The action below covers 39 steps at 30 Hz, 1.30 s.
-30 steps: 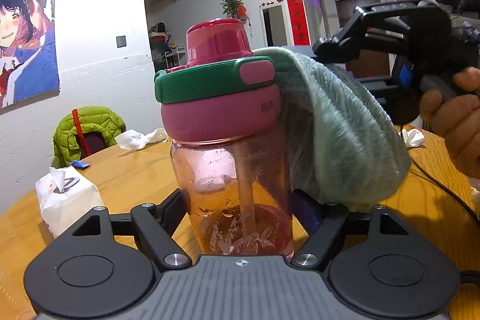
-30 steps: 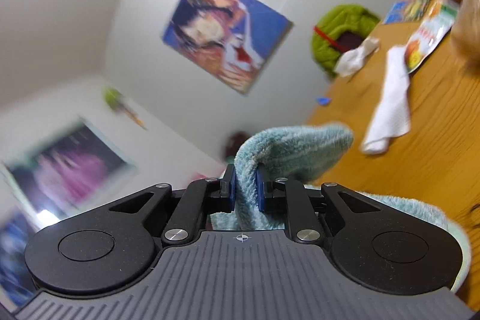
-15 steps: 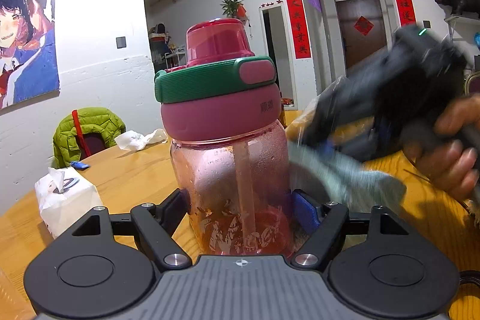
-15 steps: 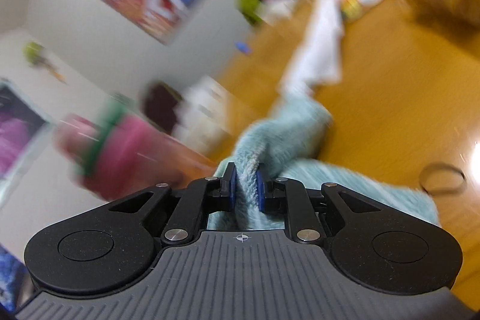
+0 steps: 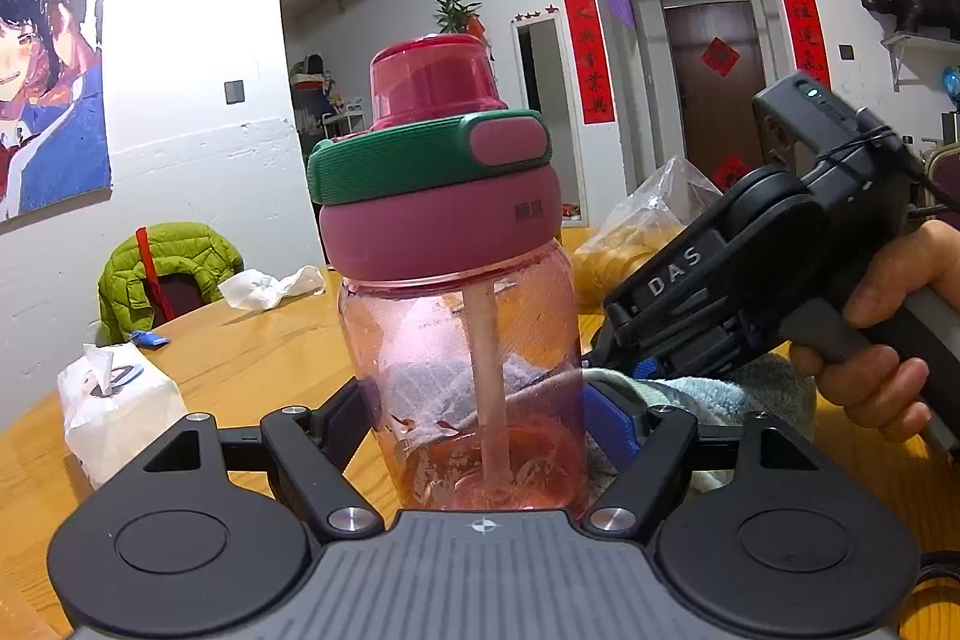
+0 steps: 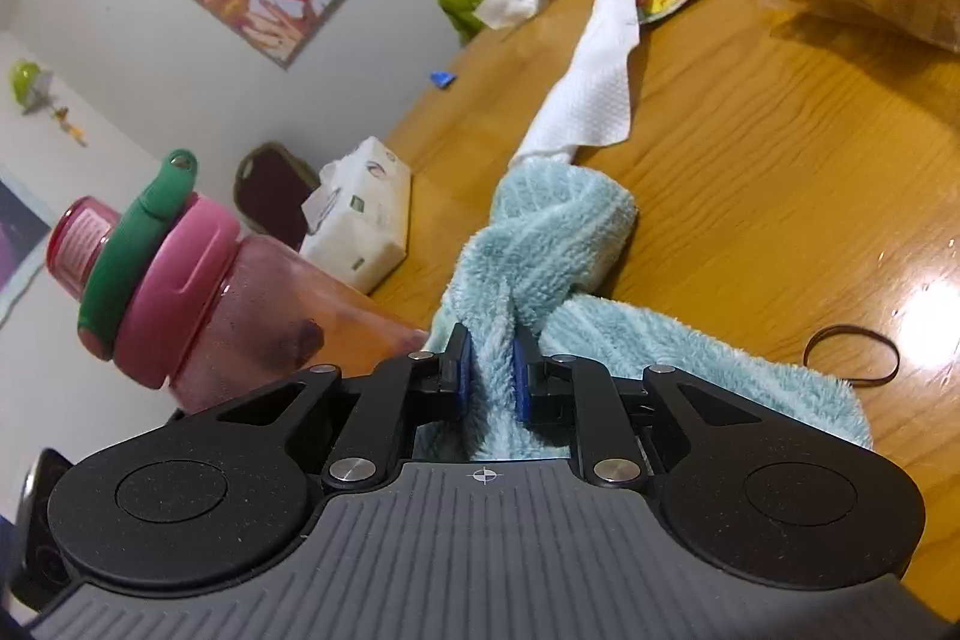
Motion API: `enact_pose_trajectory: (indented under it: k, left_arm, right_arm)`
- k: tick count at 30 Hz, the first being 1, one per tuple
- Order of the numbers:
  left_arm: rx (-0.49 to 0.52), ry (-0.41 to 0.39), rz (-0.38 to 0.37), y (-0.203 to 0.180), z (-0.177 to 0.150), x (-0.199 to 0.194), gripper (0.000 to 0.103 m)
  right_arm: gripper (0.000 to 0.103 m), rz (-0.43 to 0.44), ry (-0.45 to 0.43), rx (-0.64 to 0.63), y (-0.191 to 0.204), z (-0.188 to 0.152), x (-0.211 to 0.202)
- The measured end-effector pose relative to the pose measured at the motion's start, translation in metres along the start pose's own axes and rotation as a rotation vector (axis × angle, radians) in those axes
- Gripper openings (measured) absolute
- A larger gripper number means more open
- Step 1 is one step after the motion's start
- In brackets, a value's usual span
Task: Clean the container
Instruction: 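Hold the bottle with the left gripper while the right gripper rubs the towel around its base, then hold the pink bottle with the left gripper while the right gripper wipes its side with the blue towel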
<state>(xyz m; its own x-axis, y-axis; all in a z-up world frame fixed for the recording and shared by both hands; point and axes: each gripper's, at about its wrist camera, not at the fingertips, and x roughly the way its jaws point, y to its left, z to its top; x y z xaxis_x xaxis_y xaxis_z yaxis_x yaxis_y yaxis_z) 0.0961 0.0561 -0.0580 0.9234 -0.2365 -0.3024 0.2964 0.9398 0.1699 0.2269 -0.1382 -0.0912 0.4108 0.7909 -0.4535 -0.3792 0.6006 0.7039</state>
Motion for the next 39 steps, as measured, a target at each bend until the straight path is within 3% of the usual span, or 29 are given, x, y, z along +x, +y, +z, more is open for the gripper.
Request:
enact_pose_trajectory:
  k: [5,8,12,15,17,18,22,26,29,35,39]
  left_arm:
    - [-0.008,0.014,-0.005,-0.002,0.0,0.0,0.075]
    - [-0.036,0.044,-0.008,-0.001,0.0,-0.004,0.087]
    - [-0.049,0.096,0.07,-0.005,0.003,-0.013,0.089]
    - [-0.047,0.12,0.074,-0.008,0.006,-0.02,0.086]
    - [-0.038,0.12,0.054,-0.011,0.008,-0.024,0.081]
    - [-0.031,0.12,0.046,-0.012,0.008,-0.026,0.079]
    - [0.017,0.11,0.02,-0.025,0.007,-0.029,0.077]
    - [0.047,0.077,0.039,-0.028,0.001,-0.019,0.077]
    - [0.0,0.061,0.027,-0.017,0.001,-0.011,0.077]
    - [-0.051,0.045,0.017,0.003,0.003,0.002,0.072]
    - [-0.043,0.028,0.001,0.005,0.001,0.001,0.072]
  right_arm:
    - [0.02,-0.014,-0.035,-0.028,0.003,0.001,-0.003]
    - [0.023,-0.022,-0.046,-0.045,0.004,0.001,-0.004]
    - [0.027,-0.045,-0.066,-0.079,0.007,0.001,-0.008]
    - [0.014,-0.096,-0.101,-0.117,0.011,0.001,-0.011]
    - [0.012,-0.112,-0.155,-0.128,0.014,0.001,-0.017]
    - [0.012,-0.107,-0.192,-0.124,0.014,0.001,-0.022]
    - [0.012,0.114,-0.284,0.02,-0.001,0.005,-0.038]
    - [0.013,0.241,-0.191,0.115,-0.011,0.006,-0.024]
    - [0.017,0.162,-0.163,0.056,-0.003,0.006,-0.023]
    - [0.017,0.121,-0.077,-0.03,0.009,0.006,-0.035]
    - [0.017,0.096,-0.064,-0.103,0.019,0.001,-0.04]
